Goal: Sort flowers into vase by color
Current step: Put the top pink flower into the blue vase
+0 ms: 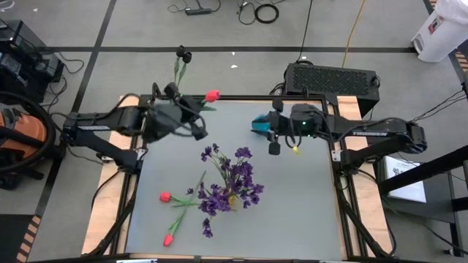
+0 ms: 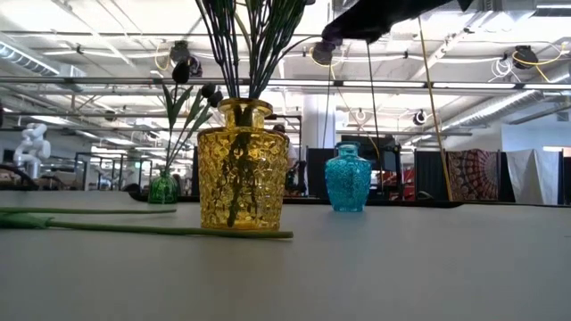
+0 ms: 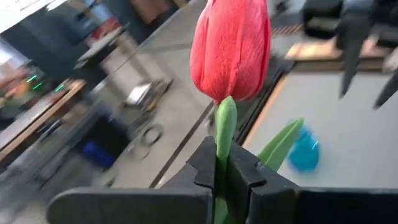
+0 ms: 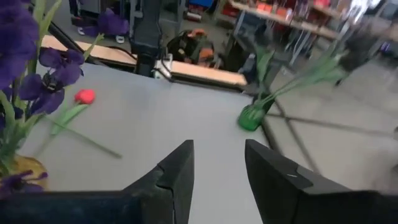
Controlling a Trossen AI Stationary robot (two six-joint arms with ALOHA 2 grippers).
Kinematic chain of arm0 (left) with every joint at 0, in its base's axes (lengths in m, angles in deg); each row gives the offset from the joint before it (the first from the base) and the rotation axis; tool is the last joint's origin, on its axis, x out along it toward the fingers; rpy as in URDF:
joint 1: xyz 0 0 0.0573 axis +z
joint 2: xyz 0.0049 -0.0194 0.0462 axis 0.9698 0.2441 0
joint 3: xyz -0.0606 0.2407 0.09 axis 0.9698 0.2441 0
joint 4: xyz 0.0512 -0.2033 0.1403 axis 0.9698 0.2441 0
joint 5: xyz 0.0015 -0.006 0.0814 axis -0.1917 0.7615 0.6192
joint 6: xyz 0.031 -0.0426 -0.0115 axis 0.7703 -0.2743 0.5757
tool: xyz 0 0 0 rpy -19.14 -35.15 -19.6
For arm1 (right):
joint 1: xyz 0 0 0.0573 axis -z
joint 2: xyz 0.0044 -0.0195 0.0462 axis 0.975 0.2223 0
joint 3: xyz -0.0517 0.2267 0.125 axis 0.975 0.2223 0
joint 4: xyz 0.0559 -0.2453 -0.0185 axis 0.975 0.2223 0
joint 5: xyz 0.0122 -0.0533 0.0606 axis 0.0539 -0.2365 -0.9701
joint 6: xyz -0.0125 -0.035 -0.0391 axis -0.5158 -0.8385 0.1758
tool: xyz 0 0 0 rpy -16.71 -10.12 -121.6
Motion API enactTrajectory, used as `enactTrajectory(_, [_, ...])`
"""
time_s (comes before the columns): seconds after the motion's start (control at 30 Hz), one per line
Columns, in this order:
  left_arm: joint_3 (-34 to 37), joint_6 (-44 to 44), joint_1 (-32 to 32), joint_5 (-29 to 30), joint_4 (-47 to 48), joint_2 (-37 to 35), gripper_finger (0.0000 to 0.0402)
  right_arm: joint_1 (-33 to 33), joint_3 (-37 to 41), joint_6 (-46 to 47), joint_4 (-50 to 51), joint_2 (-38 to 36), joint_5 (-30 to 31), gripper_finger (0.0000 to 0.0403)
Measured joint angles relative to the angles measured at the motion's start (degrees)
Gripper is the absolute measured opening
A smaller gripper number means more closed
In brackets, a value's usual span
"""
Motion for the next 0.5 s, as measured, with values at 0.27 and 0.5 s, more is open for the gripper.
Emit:
enactTrajectory(0.27, [0.0,9.53,11.03,-22.19,-14.78,0.06,0.0015,2.29,0.0,-4.91,0.82,-4.26,-0.14,0.0135])
enactTrajectory(0.5, [0.04,9.62,20.79,-39.22,-19.52,2.09,0.0015,8.4,0.0,-6.59,5.41,-7.47,-0.32,0.0135])
